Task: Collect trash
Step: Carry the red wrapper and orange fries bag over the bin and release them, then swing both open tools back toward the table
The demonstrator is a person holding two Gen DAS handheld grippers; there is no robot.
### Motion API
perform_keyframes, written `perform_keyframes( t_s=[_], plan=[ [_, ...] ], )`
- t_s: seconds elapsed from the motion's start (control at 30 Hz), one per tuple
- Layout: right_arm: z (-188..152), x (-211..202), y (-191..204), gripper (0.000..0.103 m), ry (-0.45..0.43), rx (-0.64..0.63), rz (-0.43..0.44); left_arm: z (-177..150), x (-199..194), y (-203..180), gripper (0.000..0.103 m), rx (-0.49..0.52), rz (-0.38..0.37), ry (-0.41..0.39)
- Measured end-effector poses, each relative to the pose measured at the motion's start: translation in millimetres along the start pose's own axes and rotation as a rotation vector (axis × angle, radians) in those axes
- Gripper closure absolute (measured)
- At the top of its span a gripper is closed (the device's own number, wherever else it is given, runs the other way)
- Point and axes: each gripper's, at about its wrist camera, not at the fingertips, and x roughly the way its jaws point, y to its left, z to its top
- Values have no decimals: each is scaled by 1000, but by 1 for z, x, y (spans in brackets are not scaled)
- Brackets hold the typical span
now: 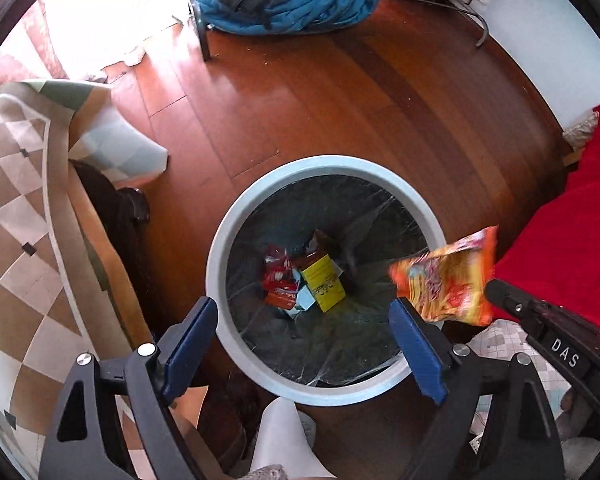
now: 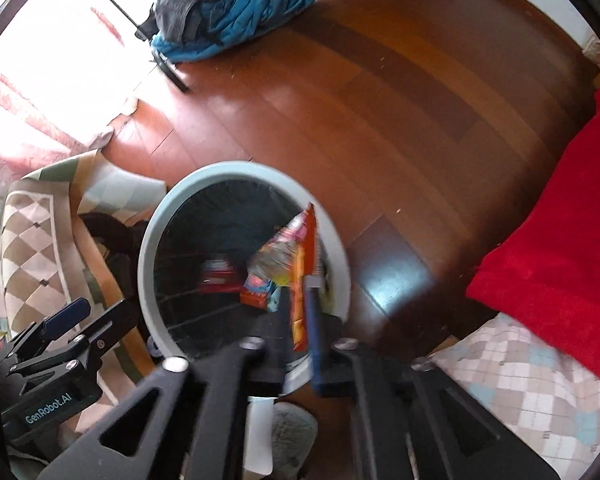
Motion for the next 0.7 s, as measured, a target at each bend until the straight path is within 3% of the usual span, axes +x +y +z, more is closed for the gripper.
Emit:
perform_keyframes(
  t_s=[0.03,0.07,0.17,0.23,0.27,0.47,0.7],
  plan=[
    [-1,0,1,59,-2,-2,-1,-2,-1,0,8,-1,5,3],
    [-2,-2,1,38,-6,-4,0,-3,-1,0,5,-2,6,2],
    [-7,-8,6,32,-15,-18,4,-6,-10,2,5,-7,25,-14],
    [-10,-12,10,15,-12,-33,-6,-9,-16,7,5,-15,37,-23],
    [-13,-15,12,1,-13,-42,-18,-11,-18,9,4,-18,46,-29],
    [-25,-39,23,0,-33,-96,-102,-28,-41,17,4,-26,82,-58],
    [-47,-85,33,0,-80,-130,-126,-47,-88,17,4,-15,101,-125]
  ],
)
